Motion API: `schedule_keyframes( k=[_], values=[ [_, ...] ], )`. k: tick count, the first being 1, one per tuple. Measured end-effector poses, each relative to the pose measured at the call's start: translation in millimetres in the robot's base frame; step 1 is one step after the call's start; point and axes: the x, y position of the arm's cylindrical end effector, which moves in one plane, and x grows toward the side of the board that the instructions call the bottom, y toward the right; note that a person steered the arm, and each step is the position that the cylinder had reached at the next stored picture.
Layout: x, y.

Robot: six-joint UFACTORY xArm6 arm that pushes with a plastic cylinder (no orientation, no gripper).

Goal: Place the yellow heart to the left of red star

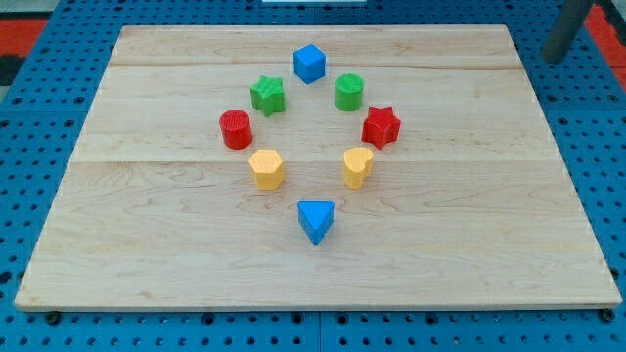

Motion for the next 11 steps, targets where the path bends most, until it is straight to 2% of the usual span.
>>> schedule_keyframes(
  k=[1,2,3,4,5,6,9,11],
  values=[
    [24,-13],
    [83,-23],
    [159,-57],
    [215,-128],
    [224,-207],
    [224,-246],
    [202,-312],
    [171,-287]
  ],
)
